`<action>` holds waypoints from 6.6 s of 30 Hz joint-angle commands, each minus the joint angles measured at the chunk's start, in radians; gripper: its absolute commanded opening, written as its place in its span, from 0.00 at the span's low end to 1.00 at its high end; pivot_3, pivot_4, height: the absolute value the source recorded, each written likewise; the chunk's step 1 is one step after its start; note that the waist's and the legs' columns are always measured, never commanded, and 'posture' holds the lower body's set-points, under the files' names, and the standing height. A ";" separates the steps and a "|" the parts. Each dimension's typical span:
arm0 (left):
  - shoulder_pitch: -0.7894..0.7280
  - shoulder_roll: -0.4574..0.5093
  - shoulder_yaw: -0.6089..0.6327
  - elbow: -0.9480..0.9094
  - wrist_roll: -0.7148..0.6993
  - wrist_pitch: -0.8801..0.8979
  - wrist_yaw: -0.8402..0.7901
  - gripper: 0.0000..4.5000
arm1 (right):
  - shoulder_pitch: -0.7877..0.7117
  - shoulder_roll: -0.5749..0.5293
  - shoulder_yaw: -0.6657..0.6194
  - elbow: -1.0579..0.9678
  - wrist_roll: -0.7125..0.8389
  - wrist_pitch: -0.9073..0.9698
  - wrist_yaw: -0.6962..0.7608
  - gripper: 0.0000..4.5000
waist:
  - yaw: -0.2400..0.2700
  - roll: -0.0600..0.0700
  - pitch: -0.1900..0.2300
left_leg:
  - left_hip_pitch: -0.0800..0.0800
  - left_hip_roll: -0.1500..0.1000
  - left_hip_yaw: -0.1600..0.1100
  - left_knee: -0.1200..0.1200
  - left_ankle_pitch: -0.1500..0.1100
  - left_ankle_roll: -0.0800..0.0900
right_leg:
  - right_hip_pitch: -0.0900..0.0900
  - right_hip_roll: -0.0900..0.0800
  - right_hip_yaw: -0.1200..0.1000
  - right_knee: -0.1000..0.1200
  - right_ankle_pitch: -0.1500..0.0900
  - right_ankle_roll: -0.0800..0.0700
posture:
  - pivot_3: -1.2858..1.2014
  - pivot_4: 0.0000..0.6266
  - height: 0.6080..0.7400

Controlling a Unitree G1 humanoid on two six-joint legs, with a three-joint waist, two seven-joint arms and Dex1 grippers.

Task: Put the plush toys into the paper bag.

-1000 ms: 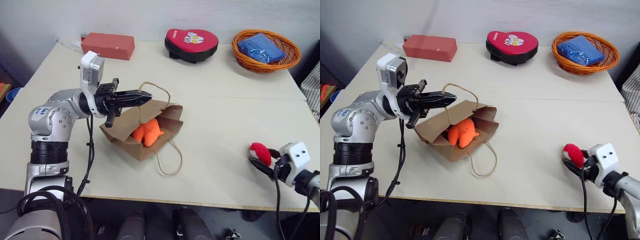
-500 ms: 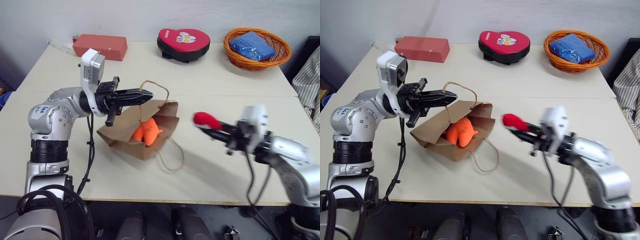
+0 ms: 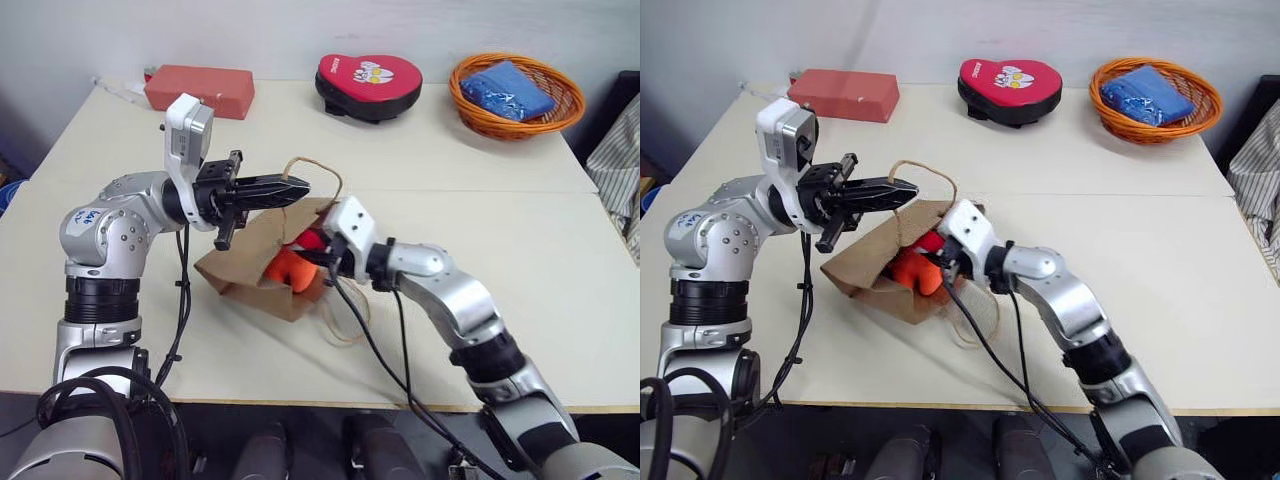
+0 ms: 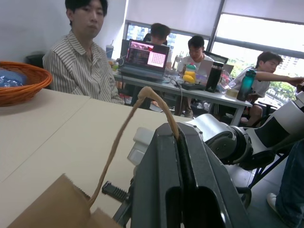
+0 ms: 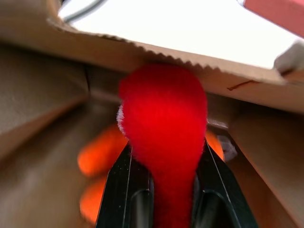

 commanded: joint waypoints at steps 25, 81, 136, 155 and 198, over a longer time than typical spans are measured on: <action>0.038 0.003 0.044 -0.070 -0.034 -0.008 0.022 0.00 | 0.177 -0.251 -0.408 -0.136 0.411 0.402 0.191 1.00 | -0.013 0.000 0.000 | 0.000 0.000 0.000 -0.001 0.000 0.000 | 0.001 -0.001 0.000 -0.001 0.000 0.000 | 0.52 0.24 1.00; 0.022 0.013 0.115 -0.002 -0.022 -0.137 0.119 0.00 | -0.159 -0.260 -0.624 0.078 1.488 0.746 -0.789 0.01 | -0.012 0.001 0.001 | -0.003 0.001 0.001 -0.002 -0.001 0.002 | 0.000 -0.001 0.000 -0.004 0.000 0.000 | 0.52 0.24 1.00; 0.731 -0.182 0.041 -0.689 0.219 -0.272 0.807 1.00 | 0.128 -0.031 -0.091 -0.064 0.057 -0.326 0.232 0.01 | 0.010 -0.001 0.000 | -0.001 0.000 0.000 -0.002 -0.002 0.003 | 0.002 -0.001 0.000 -0.011 0.001 0.002 | 0.52 0.24 1.00; 0.692 -0.163 0.050 -0.560 0.276 -0.316 0.786 0.26 | 0.164 -0.029 -0.101 -0.027 -0.005 -0.352 0.233 0.00 | 0.011 -0.001 0.000 | 0.000 0.000 0.000 -0.002 -0.002 0.003 | 0.003 -0.001 -0.001 -0.010 0.001 0.002 | 0.52 0.24 1.00; 0.176 0.152 -0.154 0.182 0.234 -0.608 -0.276 0.35 | 0.832 -0.497 -0.745 -0.245 0.288 -0.444 0.515 0.00 | 0.016 0.000 0.001 | 0.003 0.000 0.001 -0.001 -0.002 0.004 | 0.007 0.000 0.001 -0.009 0.001 0.002 | 0.52 0.24 1.00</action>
